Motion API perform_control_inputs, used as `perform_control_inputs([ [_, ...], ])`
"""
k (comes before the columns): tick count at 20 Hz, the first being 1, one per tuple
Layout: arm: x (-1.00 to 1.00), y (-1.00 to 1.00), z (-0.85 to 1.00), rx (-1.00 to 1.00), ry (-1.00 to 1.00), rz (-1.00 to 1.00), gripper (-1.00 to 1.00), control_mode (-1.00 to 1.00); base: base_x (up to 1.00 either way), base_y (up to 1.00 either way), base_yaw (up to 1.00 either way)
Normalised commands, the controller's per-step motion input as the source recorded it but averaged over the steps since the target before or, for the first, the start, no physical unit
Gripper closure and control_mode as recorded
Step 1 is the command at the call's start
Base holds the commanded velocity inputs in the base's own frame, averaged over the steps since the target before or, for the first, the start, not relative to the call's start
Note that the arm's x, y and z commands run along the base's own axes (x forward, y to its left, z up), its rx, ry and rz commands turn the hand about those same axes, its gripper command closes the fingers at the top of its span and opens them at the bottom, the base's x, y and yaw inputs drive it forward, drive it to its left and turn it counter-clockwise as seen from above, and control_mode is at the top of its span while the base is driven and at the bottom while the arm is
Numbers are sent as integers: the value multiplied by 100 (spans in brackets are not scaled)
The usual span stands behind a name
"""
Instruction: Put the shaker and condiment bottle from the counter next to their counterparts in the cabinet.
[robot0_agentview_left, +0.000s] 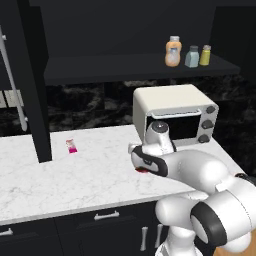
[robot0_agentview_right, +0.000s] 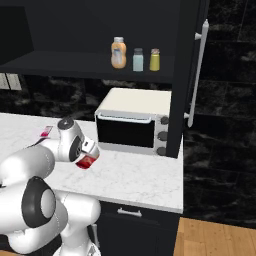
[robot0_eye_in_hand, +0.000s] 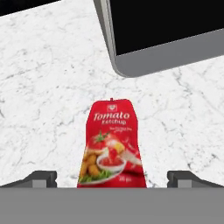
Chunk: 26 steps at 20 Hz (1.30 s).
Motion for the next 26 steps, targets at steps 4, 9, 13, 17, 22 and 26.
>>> perform_control_inputs([
  [4,5,-5,-10,-6,6,0,-100,-100,0,0,0],
  [9,1,0,-3,0,7,0,-100,-100,0,0,0],
  [13,7,0,-39,0,8,0,-100,-100,0,0,0],
  [17,4,0,-13,0,1,0,-100,-100,0,0,0],
  [22,9,0,-11,0,0,0,-100,-100,0,0,0],
  [26,13,0,-32,0,0,0,-100,-100,0,0,0],
])
